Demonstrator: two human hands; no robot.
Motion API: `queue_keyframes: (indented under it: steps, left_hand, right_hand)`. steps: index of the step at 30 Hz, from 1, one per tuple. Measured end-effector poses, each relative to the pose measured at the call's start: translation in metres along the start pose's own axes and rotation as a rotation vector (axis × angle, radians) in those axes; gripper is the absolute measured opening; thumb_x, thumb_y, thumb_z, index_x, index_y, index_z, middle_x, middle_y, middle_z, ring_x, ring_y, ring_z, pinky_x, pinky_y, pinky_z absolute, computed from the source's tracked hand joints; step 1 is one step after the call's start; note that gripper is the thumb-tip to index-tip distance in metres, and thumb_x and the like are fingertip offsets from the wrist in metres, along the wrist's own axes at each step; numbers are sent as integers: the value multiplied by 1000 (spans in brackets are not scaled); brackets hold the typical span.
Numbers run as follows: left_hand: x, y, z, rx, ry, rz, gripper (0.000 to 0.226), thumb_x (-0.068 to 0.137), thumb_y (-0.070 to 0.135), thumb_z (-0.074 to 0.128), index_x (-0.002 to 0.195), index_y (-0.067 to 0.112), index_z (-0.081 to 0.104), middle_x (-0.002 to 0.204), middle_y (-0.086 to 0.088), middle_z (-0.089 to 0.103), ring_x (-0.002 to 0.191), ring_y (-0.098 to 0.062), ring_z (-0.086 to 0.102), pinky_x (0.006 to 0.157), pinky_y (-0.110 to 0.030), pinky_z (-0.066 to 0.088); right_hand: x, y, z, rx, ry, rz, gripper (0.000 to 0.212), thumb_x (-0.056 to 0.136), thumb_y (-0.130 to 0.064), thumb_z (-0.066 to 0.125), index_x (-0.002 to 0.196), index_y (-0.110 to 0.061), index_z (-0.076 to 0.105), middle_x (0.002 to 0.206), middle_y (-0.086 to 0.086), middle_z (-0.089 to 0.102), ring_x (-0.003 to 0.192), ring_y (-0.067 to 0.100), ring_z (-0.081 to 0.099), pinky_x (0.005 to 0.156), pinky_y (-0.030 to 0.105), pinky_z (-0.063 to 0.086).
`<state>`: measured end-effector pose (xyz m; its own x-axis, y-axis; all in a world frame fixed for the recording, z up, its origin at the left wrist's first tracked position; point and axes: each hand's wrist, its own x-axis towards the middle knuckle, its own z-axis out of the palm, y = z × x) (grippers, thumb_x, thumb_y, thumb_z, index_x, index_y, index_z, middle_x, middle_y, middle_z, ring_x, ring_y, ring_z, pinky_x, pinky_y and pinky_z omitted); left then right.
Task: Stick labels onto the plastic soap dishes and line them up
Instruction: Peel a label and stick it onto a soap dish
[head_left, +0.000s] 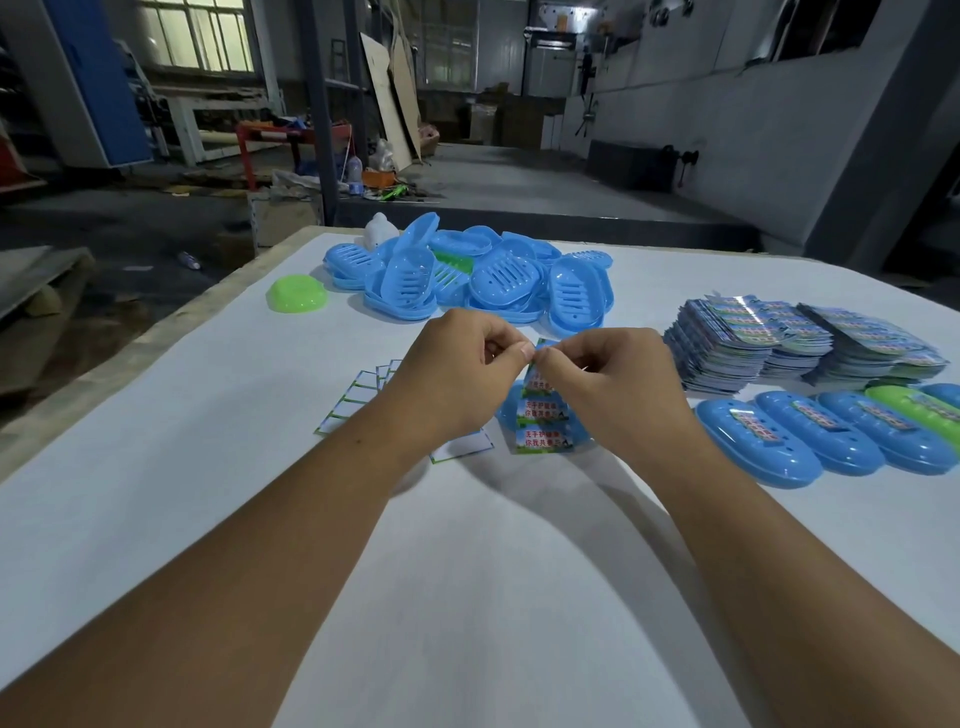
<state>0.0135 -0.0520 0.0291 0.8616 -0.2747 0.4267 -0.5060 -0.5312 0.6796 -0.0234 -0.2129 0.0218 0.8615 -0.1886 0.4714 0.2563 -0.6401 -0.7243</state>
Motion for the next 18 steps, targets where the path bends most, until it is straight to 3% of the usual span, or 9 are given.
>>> queue_keyframes:
  steps: [3, 6, 11, 18]
  left_hand:
    - [-1, 1, 2, 29, -5, 2, 13, 95, 29, 64, 89, 26, 74, 79, 9, 71, 74, -6, 63, 69, -24, 53]
    - [-2, 2, 3, 57, -1, 5, 13, 96, 29, 63, 91, 24, 75, 78, 8, 71, 74, -7, 63, 68, -25, 52]
    - [-4, 4, 6, 90, -1, 6, 14, 96, 27, 62, 92, 23, 75, 77, 9, 70, 73, -5, 63, 66, -20, 50]
    - [-4, 5, 9, 128, 23, 1, 13, 95, 28, 62, 92, 24, 74, 76, 11, 68, 71, -4, 61, 65, -22, 48]
  right_hand:
    - [0, 0, 0, -30, 3, 18, 24, 82, -39, 68, 58, -35, 70, 60, -22, 67, 52, 2, 58, 50, 23, 47]
    - [0, 1, 0, -44, 3, 38, 20, 79, -42, 67, 61, -34, 72, 62, -21, 69, 60, 3, 65, 53, 24, 52]
    - [0, 3, 2, -89, 14, 26, 24, 76, -41, 63, 57, -27, 70, 57, -16, 67, 56, 2, 60, 51, 23, 48]
    - [1, 2, 5, -140, 30, -38, 38, 72, -41, 54, 62, -6, 65, 56, 9, 59, 51, 17, 44, 49, 35, 45]
